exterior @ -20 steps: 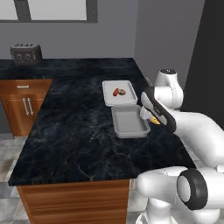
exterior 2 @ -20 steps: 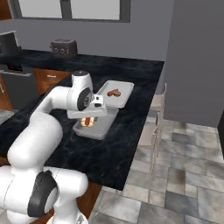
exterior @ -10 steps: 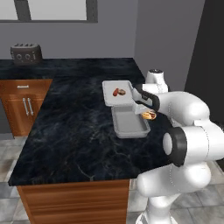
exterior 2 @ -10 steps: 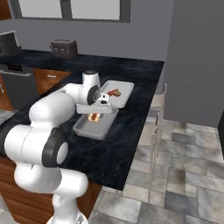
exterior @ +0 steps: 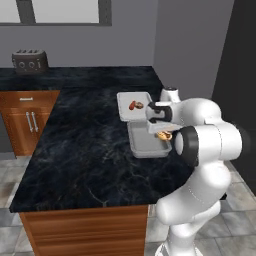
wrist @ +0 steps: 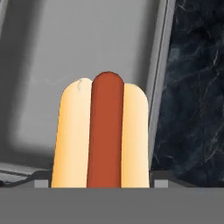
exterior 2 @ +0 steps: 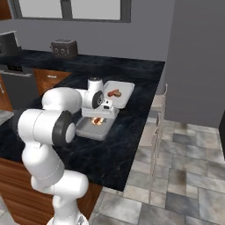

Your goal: Place the cold items (mushroom and carrot) from the fridge in one tupperware on the dining counter. Place the warm items (kebab skewer and hot dog) in the stove area in another tupperware.

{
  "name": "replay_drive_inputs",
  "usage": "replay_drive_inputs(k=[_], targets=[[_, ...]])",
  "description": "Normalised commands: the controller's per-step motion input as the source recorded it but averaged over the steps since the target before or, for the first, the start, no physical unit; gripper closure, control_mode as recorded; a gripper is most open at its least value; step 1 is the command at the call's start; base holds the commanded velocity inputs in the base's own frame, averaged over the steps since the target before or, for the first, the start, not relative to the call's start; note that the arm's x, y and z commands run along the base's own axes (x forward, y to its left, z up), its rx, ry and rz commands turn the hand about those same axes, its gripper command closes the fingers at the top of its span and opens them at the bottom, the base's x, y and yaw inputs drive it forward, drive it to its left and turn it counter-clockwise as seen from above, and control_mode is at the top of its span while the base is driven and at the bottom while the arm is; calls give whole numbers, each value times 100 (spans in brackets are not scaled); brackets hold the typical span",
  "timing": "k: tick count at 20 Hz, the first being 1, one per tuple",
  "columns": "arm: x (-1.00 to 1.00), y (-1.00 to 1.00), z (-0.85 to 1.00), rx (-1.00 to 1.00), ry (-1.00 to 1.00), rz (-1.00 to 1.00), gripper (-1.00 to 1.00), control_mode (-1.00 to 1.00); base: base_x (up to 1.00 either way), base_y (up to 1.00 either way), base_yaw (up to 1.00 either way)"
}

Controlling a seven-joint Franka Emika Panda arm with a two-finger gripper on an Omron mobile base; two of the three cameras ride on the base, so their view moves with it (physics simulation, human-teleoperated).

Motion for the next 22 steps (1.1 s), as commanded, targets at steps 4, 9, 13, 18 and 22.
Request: replay_drive_inputs(k=[4,9,13,18,22], targets=[[27,0,-45,0,0,-13,100,-100,0,0,0],[27,6,-44,0,0,-14,100,-100,0,0,0],[21,13,-35,0,0,-15,100,-100,0,0,0],[19,19,-26,0,0,-11,100,-100,0,0,0],[20,18,-25,0,0,-8,100,-100,0,0,0]])
